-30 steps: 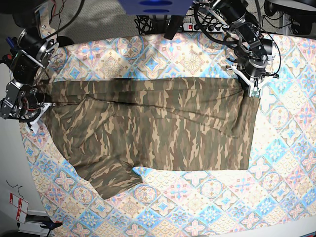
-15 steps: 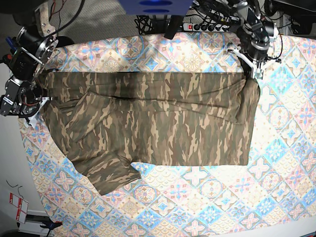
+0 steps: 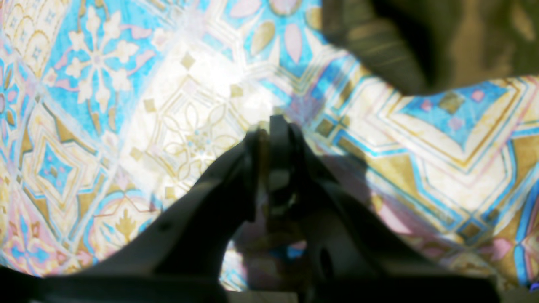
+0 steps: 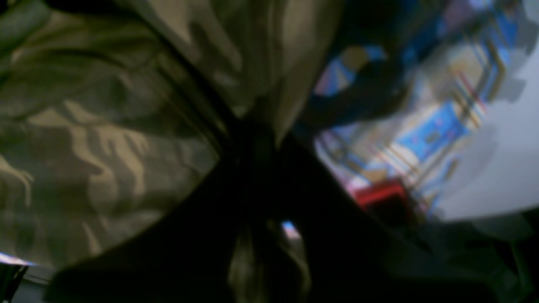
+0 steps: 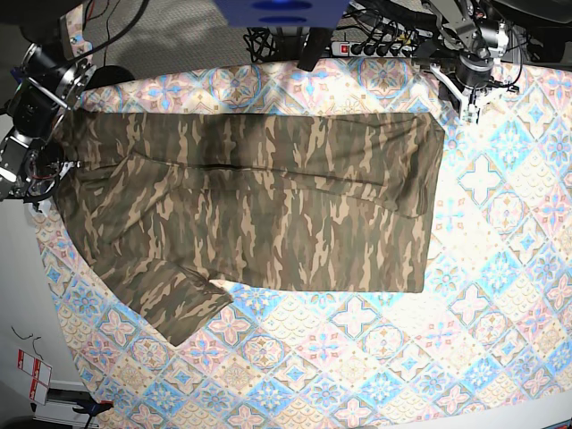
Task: Fold the T-shirt properly
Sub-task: 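Open both grippers and raise them away from the shirt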
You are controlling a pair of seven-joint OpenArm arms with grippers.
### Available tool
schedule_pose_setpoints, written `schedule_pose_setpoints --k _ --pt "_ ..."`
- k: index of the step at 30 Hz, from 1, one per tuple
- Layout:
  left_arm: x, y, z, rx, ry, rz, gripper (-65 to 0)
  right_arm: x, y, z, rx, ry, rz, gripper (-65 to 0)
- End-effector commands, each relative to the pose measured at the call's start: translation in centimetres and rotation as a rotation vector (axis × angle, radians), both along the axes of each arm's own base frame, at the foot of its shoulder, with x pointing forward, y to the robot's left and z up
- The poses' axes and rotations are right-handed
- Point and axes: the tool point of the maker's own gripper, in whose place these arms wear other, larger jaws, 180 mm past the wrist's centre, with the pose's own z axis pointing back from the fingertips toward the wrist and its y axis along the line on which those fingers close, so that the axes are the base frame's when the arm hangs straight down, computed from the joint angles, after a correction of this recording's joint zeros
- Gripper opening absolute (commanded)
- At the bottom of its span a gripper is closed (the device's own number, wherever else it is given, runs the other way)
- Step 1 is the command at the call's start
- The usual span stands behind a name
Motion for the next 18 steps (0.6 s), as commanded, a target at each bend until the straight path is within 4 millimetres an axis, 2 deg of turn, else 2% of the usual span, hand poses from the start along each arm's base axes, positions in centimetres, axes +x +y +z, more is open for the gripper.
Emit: schedule_pose_setpoints --k 1,5,7,12,15,18 --pt "-4.9 1.1 -1.6 0.056 0.22 0.023 -61.5 1.0 -1.3 1.3 -0.031 -0.029 -0.006 -64.3" --pt "-4.5 1.2 -1.5 0.058 0.212 0.028 -61.4 1.2 -1.4 1.4 -0.034 -0.038 -0.001 -63.9" --pt "-3.9 1.6 -0.8 0.078 0.194 0.025 -61.3 1.4 -1.3 1.5 -0.036 -0.041 0.001 -63.9" --pt "0.3 3.2 2.7 0.169 0.096 0.019 -61.1 1.5 -1.3 1.5 -0.032 -0.046 0.015 -63.9" --pt "2.2 4.0 4.3 0.211 0.07 0.034 -55.5 1.7 -1.0 1.6 -0.017 -0.048 0.048 -63.5" --pt "3.4 4.6 5.7 0.247 0.052 0.048 -45.4 2.0 -0.8 1.9 -0.011 -0.056 0.072 -58.0"
